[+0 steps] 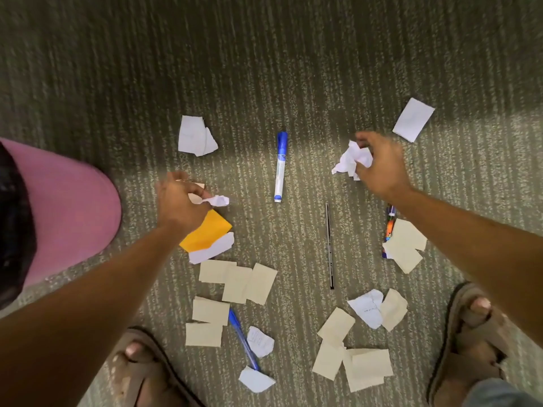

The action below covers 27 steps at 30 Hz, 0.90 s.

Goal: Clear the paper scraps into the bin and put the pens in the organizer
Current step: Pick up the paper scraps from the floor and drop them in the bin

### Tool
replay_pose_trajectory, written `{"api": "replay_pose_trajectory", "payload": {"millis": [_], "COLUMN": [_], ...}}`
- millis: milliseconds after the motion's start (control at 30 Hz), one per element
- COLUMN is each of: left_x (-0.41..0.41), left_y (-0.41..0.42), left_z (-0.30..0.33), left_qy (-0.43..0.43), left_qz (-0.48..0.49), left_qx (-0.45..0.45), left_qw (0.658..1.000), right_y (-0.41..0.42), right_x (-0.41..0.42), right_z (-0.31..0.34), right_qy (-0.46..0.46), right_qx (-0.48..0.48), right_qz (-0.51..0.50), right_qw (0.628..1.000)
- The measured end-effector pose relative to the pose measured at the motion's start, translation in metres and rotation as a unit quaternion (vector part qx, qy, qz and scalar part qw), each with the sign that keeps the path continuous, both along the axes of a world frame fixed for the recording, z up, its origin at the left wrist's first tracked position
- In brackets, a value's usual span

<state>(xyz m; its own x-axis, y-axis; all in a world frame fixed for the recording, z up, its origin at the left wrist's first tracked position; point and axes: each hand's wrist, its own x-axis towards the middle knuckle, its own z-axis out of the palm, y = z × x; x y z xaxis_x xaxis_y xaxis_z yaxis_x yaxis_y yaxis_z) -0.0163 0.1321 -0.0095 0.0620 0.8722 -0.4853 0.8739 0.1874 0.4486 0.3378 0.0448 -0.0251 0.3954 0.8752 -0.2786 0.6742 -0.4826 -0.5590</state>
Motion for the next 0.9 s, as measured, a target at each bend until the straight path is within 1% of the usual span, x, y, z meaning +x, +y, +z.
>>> {"api": "replay_pose_trajectory", "payload": {"millis": [200,367,467,567,700,767,900], "left_x": [-0.012,-0.013,-0.014,-0.018,-0.023,-0.024,-0.021], "left_y": [0.012,0.014,0.013,0.015,0.019,0.018,0.010], "left_z": [-0.008,-0.008,-0.006,-0.005,-0.005,-0.004,0.001], "left_qy": [0.075,0.103,0.137,0.185,0.240,0.242,0.156], "left_qz": [-0.026,-0.045,-0.065,-0.069,-0.074,-0.075,-0.001], "left_qx": [0.010,0.022,0.037,0.027,0.005,0.000,0.039], "left_qw": [0.997,0.993,0.988,0.980,0.968,0.968,0.987], "right_y": [0.004,0.005,0.003,0.000,-0.004,-0.006,-0.014], "right_x": [-0.007,-0.010,-0.011,-0.013,-0.013,-0.012,-0.009], "right_z": [0.000,0.000,-0.002,-0.005,-0.007,-0.007,0.001], "right_qy": [-0.027,-0.041,-0.056,-0.072,-0.068,-0.071,-0.058], "right_qx": [-0.008,-0.034,-0.037,-0.044,-0.028,-0.029,-0.035], "right_qz": [0.005,-0.001,-0.001,-0.013,-0.017,-0.007,-0.024], "right_qw": [1.000,0.999,0.998,0.996,0.997,0.997,0.997]}}
